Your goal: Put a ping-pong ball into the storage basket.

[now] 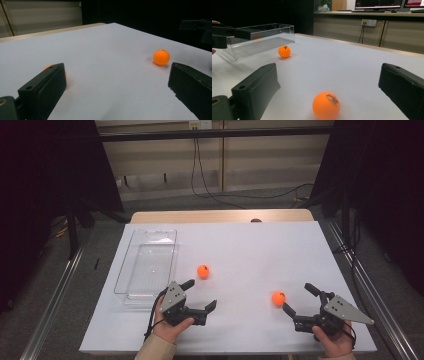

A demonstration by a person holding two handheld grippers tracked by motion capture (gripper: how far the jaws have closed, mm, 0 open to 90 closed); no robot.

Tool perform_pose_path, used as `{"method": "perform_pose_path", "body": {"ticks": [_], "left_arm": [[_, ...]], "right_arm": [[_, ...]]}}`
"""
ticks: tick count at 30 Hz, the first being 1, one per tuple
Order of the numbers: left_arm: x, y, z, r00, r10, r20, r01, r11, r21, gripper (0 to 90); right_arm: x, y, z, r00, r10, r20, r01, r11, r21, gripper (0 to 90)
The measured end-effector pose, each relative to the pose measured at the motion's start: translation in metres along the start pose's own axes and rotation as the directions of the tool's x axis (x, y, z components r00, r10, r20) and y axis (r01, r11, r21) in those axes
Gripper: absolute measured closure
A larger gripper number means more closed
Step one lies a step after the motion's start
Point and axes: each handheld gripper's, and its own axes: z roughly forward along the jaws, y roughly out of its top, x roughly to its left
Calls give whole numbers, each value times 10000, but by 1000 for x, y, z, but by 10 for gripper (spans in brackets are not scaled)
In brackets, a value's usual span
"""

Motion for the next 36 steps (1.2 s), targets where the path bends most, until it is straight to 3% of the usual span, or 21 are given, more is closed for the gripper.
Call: {"method": "perform_pose_path", "body": {"ticks": [36], "left_arm": [[-12, 3, 24, 9992, 122, 390, -136, 9993, 362, 18]], "right_arm": [[0, 0, 0, 10000, 71, 31, -71, 10000, 6, 21]]}}
